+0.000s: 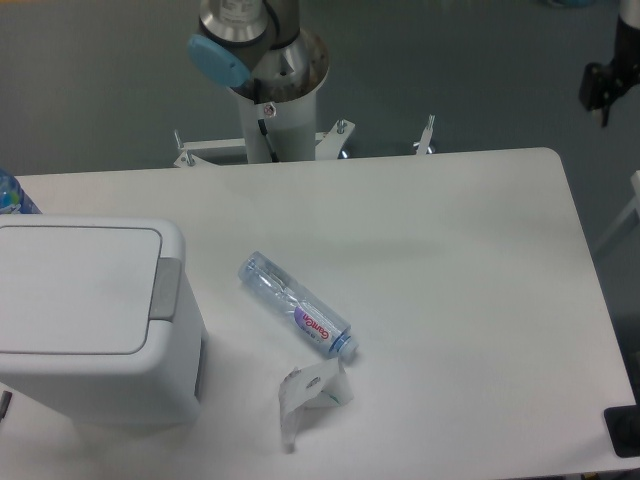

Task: Open the trash can

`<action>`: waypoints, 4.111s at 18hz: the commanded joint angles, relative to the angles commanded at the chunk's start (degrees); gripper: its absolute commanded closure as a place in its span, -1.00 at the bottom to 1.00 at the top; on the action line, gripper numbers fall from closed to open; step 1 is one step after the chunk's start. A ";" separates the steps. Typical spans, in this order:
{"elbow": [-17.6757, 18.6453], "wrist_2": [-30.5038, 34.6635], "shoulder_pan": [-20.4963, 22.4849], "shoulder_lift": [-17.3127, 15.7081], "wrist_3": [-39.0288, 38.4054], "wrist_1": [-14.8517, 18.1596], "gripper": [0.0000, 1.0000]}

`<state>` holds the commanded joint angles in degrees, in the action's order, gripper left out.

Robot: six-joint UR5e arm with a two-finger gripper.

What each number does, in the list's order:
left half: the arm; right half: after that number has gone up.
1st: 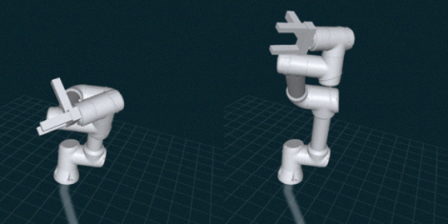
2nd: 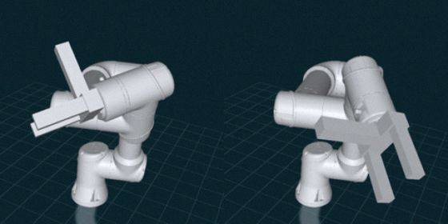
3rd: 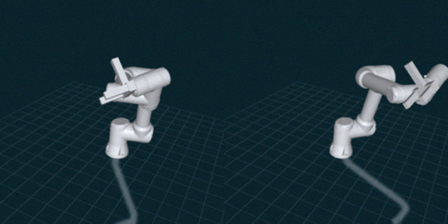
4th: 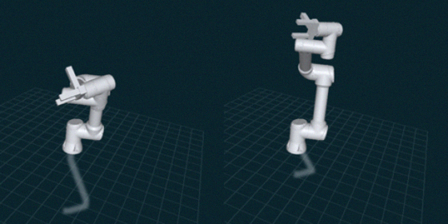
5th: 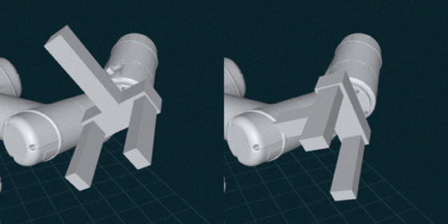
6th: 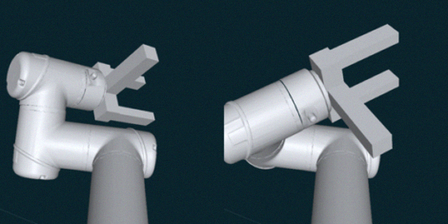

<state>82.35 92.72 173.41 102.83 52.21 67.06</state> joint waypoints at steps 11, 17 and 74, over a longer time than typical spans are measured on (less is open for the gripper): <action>-0.18 -0.79 -0.18 0.52 -0.09 0.09 -1.00; -0.53 -0.70 -2.46 2.46 -3.85 -0.35 -1.00; -1.23 -7.03 -48.08 -1.14 -58.80 -2.55 -1.00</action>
<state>81.12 85.69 125.33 101.69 -6.59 64.51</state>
